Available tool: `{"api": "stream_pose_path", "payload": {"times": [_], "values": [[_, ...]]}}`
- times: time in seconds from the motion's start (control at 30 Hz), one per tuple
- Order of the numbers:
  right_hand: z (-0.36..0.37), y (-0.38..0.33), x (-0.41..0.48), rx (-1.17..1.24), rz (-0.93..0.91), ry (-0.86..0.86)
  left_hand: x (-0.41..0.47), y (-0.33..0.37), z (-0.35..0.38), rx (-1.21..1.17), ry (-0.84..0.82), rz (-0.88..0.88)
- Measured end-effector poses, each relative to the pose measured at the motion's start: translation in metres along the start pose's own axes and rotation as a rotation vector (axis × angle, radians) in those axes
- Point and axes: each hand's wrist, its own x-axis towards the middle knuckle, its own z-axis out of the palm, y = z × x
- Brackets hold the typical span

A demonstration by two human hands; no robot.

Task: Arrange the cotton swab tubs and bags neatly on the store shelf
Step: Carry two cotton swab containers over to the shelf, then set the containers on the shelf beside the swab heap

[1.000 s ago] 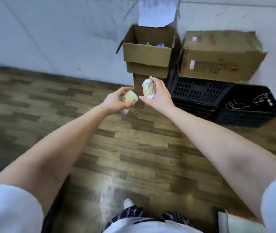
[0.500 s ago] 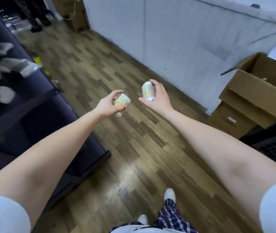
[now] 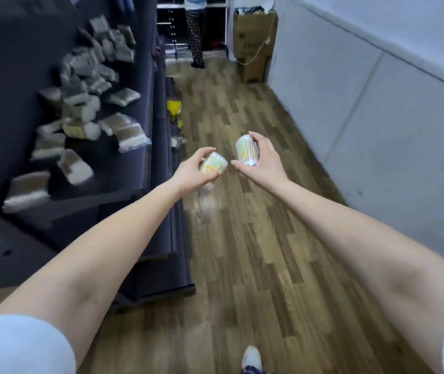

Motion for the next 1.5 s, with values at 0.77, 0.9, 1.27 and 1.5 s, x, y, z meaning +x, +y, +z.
{"api": "stream_pose_path", "payload": {"times": [0.77,0.9,1.27,1.5], "values": [[0.111,0.004,0.341,0.114,-0.140,-0.159,0.286,-0.055,-0.126,-0.061,0.299,-0.111],[0.149,-0.007,0.389,0.143,-0.135,-0.192,0.309,-0.078,-0.166,-0.068,0.382,-0.149],[0.298,-0.084,0.479,0.244,-0.467,-0.608,0.295,-0.156,-0.265,-0.043,0.819,-0.539],[0.336,-0.128,0.517,0.161,-0.875,-0.887,0.288,-0.147,-0.260,-0.054,0.998,-0.686]]}}
